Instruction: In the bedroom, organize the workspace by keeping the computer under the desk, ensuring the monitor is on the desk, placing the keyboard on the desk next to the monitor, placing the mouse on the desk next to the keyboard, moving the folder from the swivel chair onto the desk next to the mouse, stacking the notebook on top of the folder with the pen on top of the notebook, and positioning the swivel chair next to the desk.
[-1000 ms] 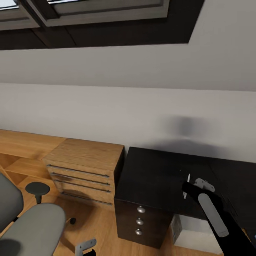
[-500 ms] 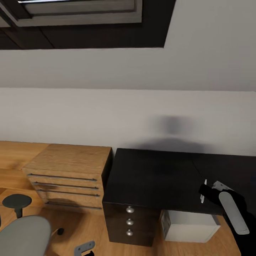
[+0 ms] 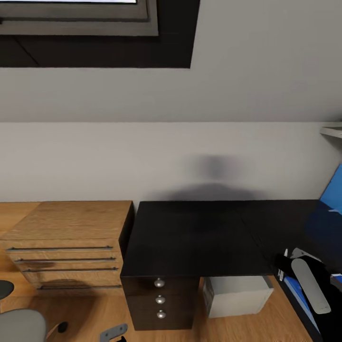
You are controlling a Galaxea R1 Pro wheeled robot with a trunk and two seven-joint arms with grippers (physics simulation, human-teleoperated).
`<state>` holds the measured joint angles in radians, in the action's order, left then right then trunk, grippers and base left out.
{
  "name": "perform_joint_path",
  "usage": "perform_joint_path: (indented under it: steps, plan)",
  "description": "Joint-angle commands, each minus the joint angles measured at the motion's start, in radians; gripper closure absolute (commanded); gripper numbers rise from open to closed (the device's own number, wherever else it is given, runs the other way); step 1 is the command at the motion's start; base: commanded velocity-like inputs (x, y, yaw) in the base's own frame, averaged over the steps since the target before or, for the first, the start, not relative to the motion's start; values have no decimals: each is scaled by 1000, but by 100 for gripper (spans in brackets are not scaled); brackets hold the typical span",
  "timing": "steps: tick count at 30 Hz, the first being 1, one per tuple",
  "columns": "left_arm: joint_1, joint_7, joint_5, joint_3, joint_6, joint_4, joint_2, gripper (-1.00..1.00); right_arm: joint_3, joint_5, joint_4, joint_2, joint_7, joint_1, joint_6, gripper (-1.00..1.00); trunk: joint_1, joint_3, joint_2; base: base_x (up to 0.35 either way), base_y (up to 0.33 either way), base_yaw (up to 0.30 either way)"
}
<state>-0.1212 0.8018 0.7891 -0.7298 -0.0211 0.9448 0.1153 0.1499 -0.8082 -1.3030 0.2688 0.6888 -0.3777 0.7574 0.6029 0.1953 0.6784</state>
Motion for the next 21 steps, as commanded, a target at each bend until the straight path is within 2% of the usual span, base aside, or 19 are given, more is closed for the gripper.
perform_joint_path:
  steps: [1,5,17,21]
  plan:
    - [-1,7,7,-5,-4,2,1,-100,-1,12,16,0,11,-2,0,100,0,1,1,0,0,-234]
    - [-1,7,7,-6,-27,1,1,-100,-3,74,52,-1,8,-5,0,100,0,-4,1,0,0,-212]
    - [-1,7,7,-10,-34,-14,0,-100,-1,86,59,1,6,-5,-5,100,0,-17,1,0,0,-210]
    - [-1,7,4,-13,-35,-32,-8,-100,-1,86,59,1,6,-5,-6,100,0,-22,1,0,0,-217]
